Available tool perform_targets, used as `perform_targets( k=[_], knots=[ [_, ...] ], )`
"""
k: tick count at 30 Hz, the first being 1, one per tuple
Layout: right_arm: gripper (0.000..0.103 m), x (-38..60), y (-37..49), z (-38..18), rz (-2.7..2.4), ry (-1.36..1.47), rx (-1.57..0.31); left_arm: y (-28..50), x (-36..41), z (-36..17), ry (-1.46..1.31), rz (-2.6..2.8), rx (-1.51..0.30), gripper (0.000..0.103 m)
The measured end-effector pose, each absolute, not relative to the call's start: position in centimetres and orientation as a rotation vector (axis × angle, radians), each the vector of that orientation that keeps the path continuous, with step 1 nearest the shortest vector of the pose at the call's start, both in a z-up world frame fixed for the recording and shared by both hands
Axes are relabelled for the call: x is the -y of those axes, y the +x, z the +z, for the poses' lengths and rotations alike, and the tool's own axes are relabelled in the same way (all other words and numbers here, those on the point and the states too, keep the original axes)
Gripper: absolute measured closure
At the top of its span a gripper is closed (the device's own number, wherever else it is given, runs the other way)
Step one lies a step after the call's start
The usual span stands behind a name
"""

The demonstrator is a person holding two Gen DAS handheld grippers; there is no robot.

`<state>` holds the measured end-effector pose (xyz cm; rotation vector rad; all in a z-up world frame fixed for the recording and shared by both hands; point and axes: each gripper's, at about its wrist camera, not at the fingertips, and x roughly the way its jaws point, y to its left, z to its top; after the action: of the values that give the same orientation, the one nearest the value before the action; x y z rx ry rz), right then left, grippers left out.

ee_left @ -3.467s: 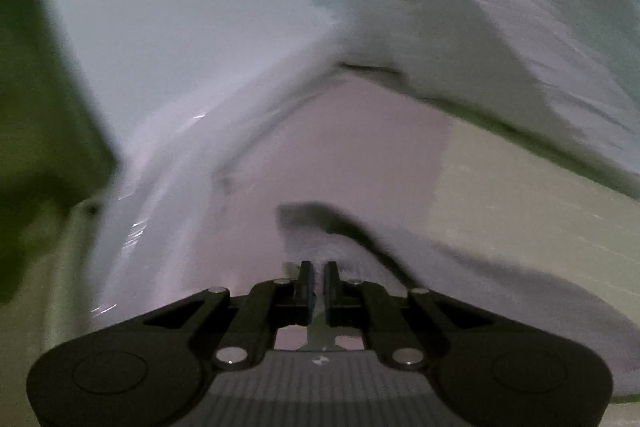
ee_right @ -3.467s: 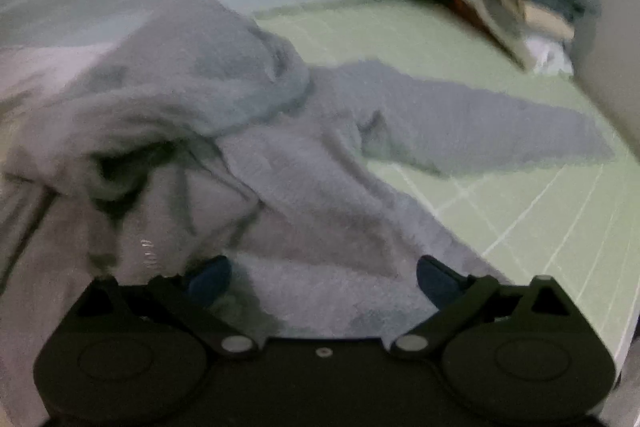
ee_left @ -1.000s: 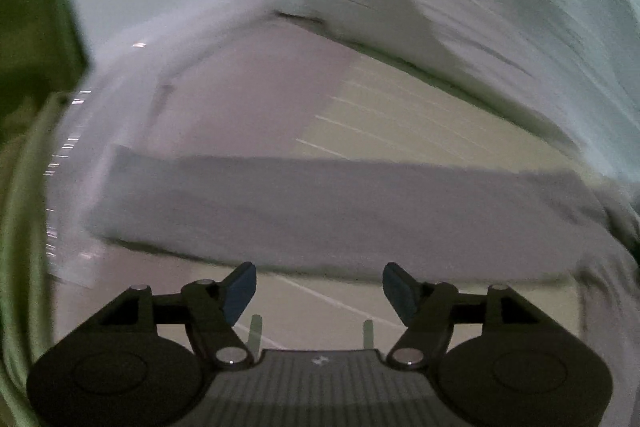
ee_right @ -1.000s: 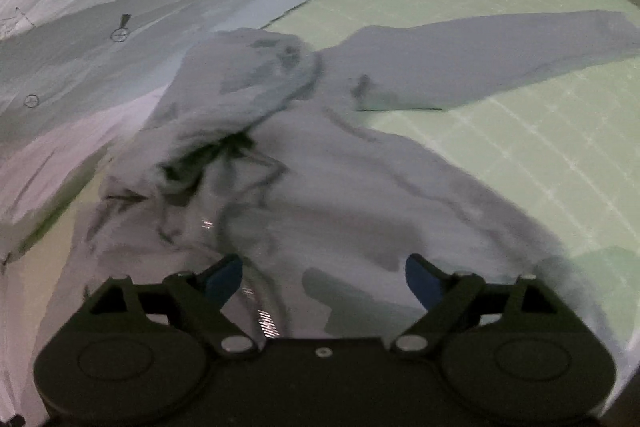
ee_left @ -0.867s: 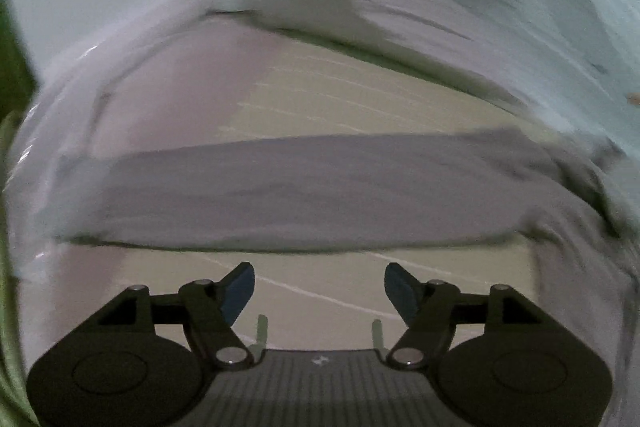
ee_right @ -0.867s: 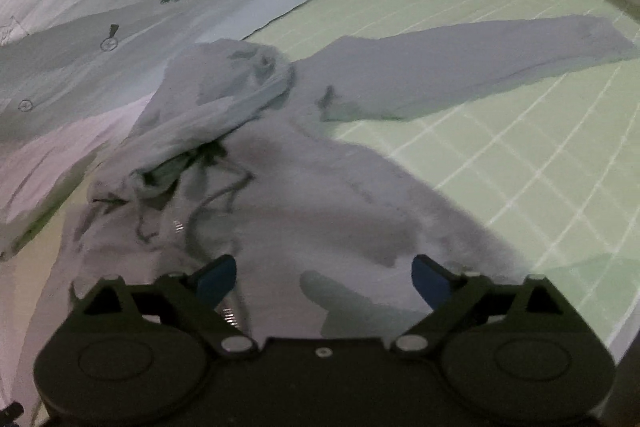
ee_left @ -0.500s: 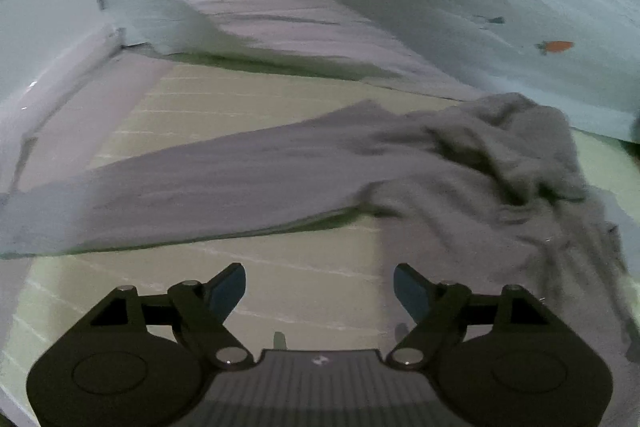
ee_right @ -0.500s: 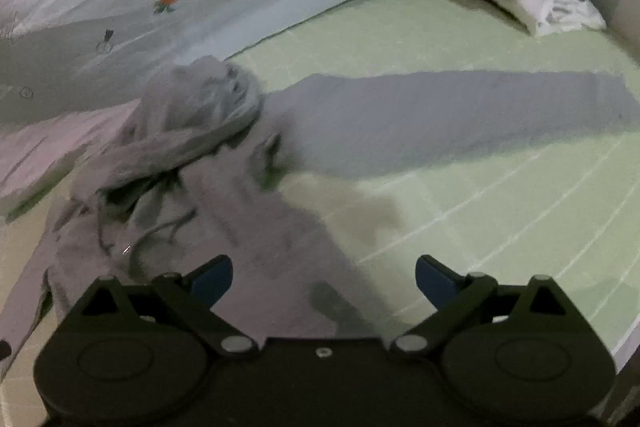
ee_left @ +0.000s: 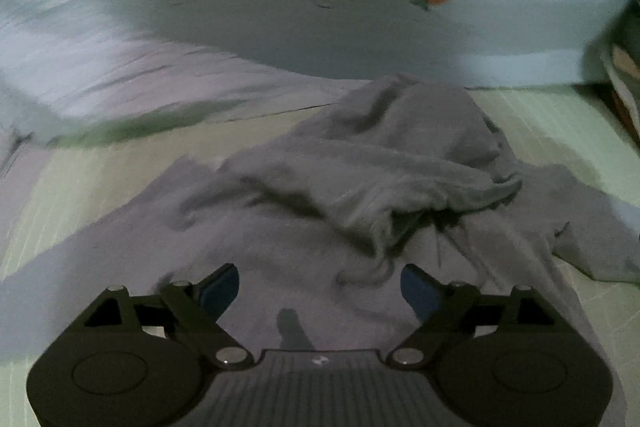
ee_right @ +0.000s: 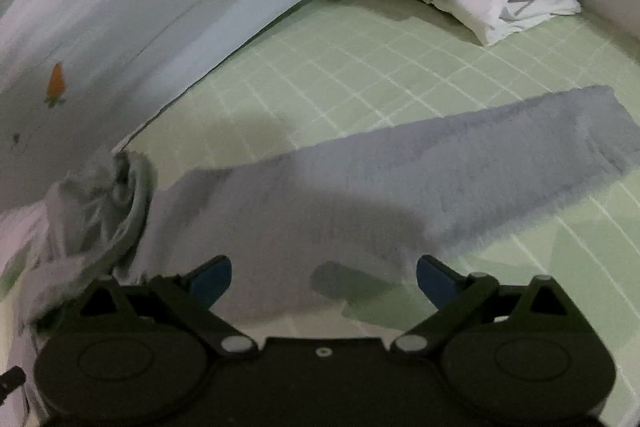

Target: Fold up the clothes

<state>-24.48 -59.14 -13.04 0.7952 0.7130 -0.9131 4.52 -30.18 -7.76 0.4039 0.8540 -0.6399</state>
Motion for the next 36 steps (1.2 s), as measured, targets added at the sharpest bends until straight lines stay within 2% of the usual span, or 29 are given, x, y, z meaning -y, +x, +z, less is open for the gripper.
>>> perform_targets(
  k=[14,17,20,23,24,25,32,36],
  knots=[
    [0.003,62.8,-22.6,-15.1,-1.017,0.720,-0.802,5.9,40.2,-11.5,0.771,-0.833,-0.751,0.015],
    [0.003,62.9,-22.5,-15.3,-1.029,0.723,-0.807,7.1,40.2,-10.9,0.718,-0.874,-0.749,0.026],
    [0.003,62.9,-22.0,-15.4,-1.037,0.715,-0.819,9.3,39.5,-9.4,0.601,-0.894,-0.753,0.041],
    [0.003,63.0,-21.3,-15.3,-1.033,0.697,-0.829,12.5,38.5,-7.5,0.477,-0.839,-0.744,0.067],
    [0.003,63.0,-21.0,-15.3,-1.029,0.690,-0.832,13.5,38.2,-6.9,0.437,-0.818,-0.741,0.085],
    [0.003,63.0,-20.7,-15.2,-1.024,0.680,-0.833,14.7,37.8,-6.5,0.408,-0.786,-0.740,0.088],
    [0.003,62.7,-17.8,-14.1,-0.975,0.593,-0.831,22.7,31.5,-6.1,0.151,-0.386,-0.764,0.088],
    [0.003,62.2,-14.4,-13.8,-0.900,0.554,-0.837,23.2,28.7,-7.8,0.065,-0.320,-0.851,0.079]
  ],
)
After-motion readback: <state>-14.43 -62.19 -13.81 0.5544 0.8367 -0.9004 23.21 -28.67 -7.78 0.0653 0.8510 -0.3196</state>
